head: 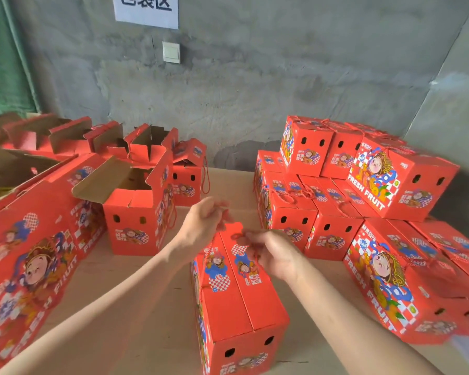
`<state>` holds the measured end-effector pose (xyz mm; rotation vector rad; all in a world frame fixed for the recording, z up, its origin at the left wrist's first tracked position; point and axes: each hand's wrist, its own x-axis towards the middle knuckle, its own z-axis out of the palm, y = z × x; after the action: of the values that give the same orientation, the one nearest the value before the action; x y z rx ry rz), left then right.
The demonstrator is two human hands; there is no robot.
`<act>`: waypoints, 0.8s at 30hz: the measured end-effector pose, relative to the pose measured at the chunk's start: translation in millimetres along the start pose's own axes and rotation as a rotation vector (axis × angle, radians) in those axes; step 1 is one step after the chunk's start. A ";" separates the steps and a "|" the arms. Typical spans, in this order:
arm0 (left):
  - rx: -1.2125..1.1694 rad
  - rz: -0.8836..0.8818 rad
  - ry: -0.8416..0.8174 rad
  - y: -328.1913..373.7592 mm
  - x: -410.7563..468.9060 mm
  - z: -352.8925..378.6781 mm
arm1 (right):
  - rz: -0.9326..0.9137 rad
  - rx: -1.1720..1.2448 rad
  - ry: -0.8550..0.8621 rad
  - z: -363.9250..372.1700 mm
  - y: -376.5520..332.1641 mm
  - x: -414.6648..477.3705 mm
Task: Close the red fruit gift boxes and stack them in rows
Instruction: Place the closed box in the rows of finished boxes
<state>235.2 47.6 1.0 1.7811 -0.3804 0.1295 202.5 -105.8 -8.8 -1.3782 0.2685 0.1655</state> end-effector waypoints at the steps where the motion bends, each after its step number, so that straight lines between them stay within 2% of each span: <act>1: -0.014 0.024 -0.008 6.7 4.1 1.4 | -0.008 0.028 -0.058 6.8 -6.4 -3.4; 3: 0.047 0.080 -0.021 13.5 8.4 1.5 | -0.086 0.070 -0.105 18.0 -17.1 -9.1; 7: 0.137 0.122 -0.006 8.8 4.5 -7.5 | -0.129 -0.030 0.001 32.6 -25.8 -18.4; 10: 0.354 0.224 0.018 5.4 2.0 -13.3 | -0.060 -0.099 -0.161 39.4 -34.3 -25.0; 11: 0.413 0.261 0.031 2.0 0.2 -13.5 | -0.029 -0.087 -0.165 39.7 -39.5 -24.6; 12: 0.452 0.261 0.051 -4.1 -2.9 -13.6 | -0.002 -0.051 -0.133 38.8 -45.2 -22.1; 14: 0.484 0.145 0.074 -24.6 -13.0 -12.4 | 0.032 0.019 -0.057 36.0 -56.3 -16.1; 17: 0.569 -0.015 -0.058 -64.1 -33.3 -5.0 | -0.020 -0.112 -0.005 38.2 -66.6 -11.2; 19: 0.583 0.018 -0.098 -81.1 -41.3 0.9 | -0.064 -0.185 0.034 42.6 -71.0 -9.3; 24: 0.566 0.080 -0.071 -82.6 -33.5 2.9 | -0.210 -0.260 0.091 47.9 -83.5 -2.5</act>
<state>230.1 67.4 -85.7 2.3333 -0.4995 0.2496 227.2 -74.3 78.8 -1.6641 0.1805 -0.0390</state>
